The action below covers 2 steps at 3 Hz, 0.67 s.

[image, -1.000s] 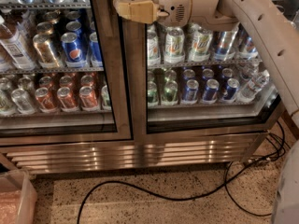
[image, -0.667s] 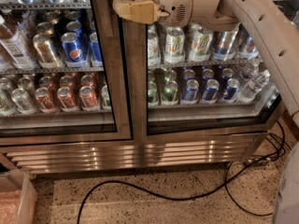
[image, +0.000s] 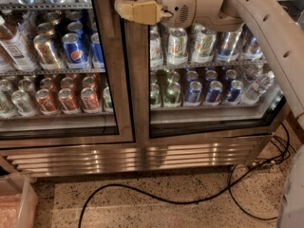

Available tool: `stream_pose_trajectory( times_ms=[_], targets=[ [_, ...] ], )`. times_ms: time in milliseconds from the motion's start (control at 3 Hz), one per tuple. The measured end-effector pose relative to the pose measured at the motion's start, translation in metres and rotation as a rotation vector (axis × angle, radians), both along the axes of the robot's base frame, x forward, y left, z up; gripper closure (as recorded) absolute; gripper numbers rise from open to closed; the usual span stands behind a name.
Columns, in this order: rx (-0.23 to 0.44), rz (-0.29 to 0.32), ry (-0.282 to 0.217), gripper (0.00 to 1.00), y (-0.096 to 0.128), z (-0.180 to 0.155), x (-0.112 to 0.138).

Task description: Open right fridge door

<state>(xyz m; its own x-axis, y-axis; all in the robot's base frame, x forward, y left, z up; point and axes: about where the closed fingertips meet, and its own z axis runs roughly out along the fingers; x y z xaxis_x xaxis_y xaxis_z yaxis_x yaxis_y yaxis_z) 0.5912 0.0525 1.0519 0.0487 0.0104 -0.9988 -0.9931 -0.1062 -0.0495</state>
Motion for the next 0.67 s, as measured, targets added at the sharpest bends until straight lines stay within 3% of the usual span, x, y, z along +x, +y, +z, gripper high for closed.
stream_pose_trajectory(
  times_ms=[667],
  targets=[
    [0.003,-0.005,-0.002,1.00,-0.0001,0.0014,-0.0056]
  ],
)
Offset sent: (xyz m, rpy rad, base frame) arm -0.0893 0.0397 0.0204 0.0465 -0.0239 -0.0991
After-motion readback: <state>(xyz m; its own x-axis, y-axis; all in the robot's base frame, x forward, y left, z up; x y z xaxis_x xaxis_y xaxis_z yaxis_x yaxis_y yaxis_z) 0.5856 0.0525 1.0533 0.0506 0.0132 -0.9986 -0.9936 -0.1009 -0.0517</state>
